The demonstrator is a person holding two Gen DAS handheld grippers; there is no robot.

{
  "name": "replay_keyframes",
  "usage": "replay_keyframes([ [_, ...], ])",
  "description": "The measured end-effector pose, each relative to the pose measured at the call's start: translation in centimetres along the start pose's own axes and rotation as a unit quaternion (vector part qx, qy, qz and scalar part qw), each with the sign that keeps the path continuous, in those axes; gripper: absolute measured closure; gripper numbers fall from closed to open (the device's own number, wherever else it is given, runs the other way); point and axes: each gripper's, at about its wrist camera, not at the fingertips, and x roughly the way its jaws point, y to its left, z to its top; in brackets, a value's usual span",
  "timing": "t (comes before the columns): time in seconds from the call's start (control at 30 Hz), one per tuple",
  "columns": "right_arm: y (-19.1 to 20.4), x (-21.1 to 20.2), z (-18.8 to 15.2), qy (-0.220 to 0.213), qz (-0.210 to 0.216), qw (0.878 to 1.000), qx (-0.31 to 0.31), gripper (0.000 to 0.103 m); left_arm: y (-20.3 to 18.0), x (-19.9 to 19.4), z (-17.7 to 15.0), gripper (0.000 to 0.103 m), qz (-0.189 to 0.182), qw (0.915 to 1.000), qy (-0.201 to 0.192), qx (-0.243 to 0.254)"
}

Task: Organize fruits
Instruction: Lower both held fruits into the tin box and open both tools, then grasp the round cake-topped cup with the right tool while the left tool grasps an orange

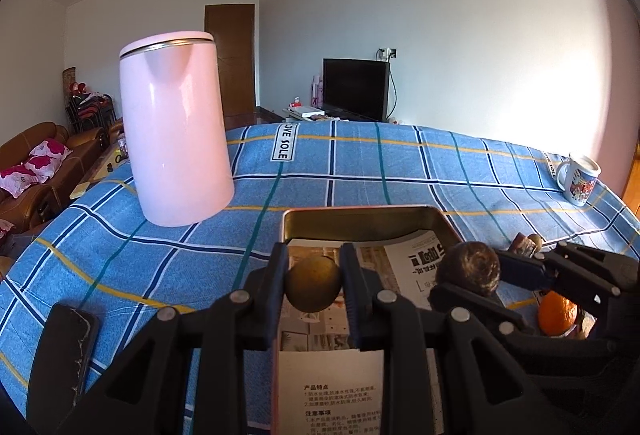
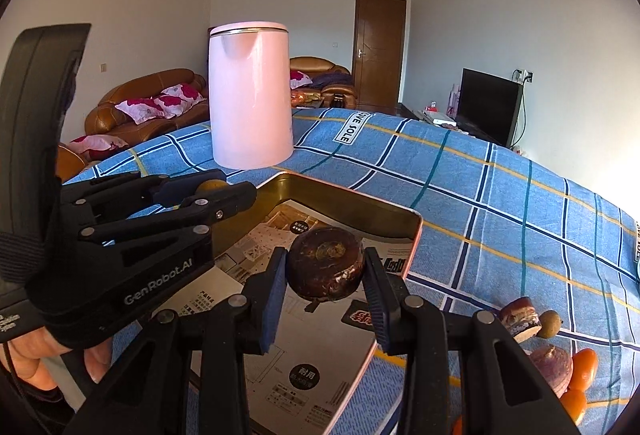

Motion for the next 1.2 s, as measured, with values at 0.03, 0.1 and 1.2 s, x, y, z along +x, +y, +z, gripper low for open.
replay_keyframes([
  [0.03,0.2,0.2,-0.1,0.003,-0.001,1.000,-0.001,0.064,0.2,-0.1,-0.1,0.075,-0.001,1.0000,0.001,-0.001],
  [0.1,0.4,0.6,-0.1,0.012,0.002,1.000,-0.002,0.064,0.4,-0.2,-0.2,0.075,-0.001,1.0000,0.004,-0.002],
  [1.2,-8.2,-8.5,-9.6,0.076,-0.078,0.991,0.082,0.053,-9.6,-5.6,-2.7,0.005,-0.075,0.9957,-0.019,0.052],
])
